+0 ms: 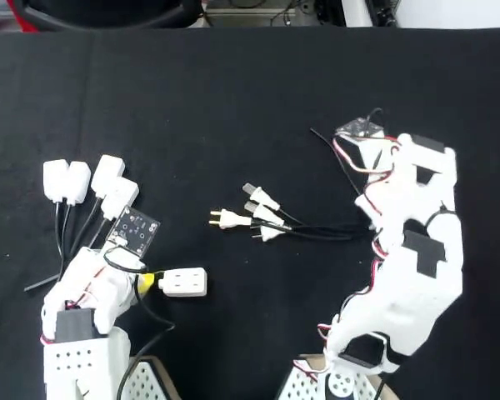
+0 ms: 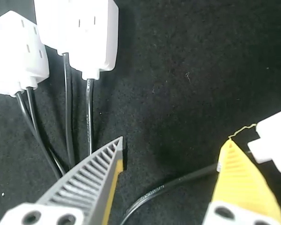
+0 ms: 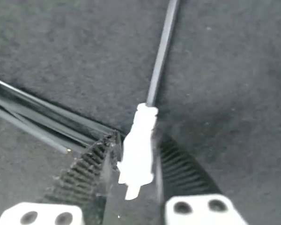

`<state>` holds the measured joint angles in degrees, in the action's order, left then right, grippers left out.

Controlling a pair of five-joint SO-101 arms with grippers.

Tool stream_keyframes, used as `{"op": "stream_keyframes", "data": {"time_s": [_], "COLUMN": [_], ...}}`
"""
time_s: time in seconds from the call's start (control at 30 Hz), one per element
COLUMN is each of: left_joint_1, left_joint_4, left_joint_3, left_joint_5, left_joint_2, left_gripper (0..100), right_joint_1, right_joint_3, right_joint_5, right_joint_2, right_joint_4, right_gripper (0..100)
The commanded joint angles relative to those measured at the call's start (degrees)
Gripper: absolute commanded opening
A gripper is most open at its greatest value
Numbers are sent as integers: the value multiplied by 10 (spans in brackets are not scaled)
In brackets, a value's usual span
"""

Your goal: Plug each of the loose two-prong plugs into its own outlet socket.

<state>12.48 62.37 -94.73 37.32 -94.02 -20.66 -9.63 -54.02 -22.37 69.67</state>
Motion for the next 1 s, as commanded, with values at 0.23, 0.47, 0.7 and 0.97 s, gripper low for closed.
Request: {"op": "stream_keyframes", "data": {"time_s": [0.23,0.47,0.7,0.97], "left_joint_1": [0,0,-1,-6], "left_joint_4": [-1,-3,-3,-4], "left_joint_3": [3,3,7,33], "left_joint_5": [4,3,-4,-89], "left_joint_2": [-1,-1,-1,-2], "left_gripper": [320,320,320,320], "right_joint_1": [-3,64,132,175], "right_joint_3": [121,112,-58,-370], "right_joint_5": [73,70,73,162], "right_joint_2": [5,129,436,823], "right_joint_4": [94,152,109,-42], "right_gripper": [11,11,11,11]}}
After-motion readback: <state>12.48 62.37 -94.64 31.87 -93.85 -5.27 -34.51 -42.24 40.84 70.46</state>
